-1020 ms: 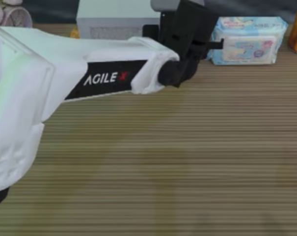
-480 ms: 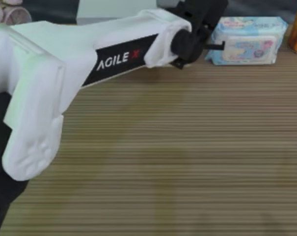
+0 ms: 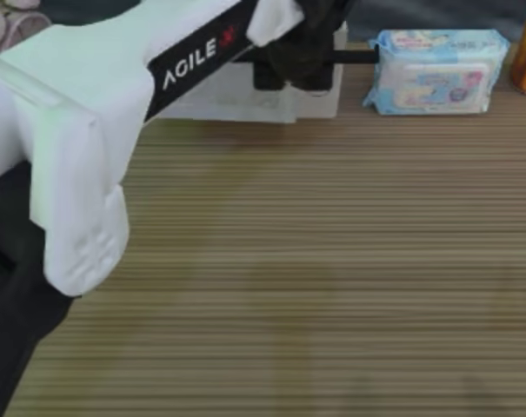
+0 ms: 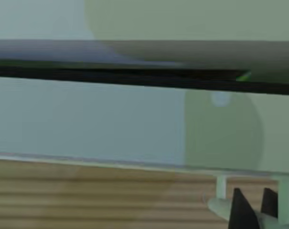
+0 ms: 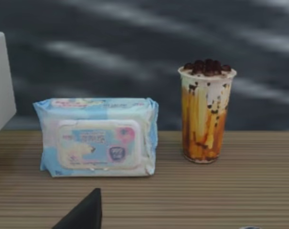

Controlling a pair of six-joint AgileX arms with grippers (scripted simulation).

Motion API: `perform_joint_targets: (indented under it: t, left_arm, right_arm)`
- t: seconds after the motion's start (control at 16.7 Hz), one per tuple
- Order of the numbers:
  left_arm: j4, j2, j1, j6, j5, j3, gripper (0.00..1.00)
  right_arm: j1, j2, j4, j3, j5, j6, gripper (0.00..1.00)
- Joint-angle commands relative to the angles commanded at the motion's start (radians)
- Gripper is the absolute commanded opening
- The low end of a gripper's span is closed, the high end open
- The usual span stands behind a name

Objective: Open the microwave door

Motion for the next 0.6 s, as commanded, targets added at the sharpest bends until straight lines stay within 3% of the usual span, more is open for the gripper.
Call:
perform_joint_targets:
  t: [0.18, 0.6]
  left_arm:
    - [-0.089, 0.019, 0.012, -0.023, 0.031, 0.072, 0.0]
    - [-0.098, 0.021, 0.013, -0.025, 0.035, 0.08, 0.0]
  right_arm:
    - [0.0, 0.0, 0.0, 0.0, 0.0, 0.0, 1.0]
    - [0.0, 0.0, 0.0, 0.0, 0.0, 0.0, 1.0]
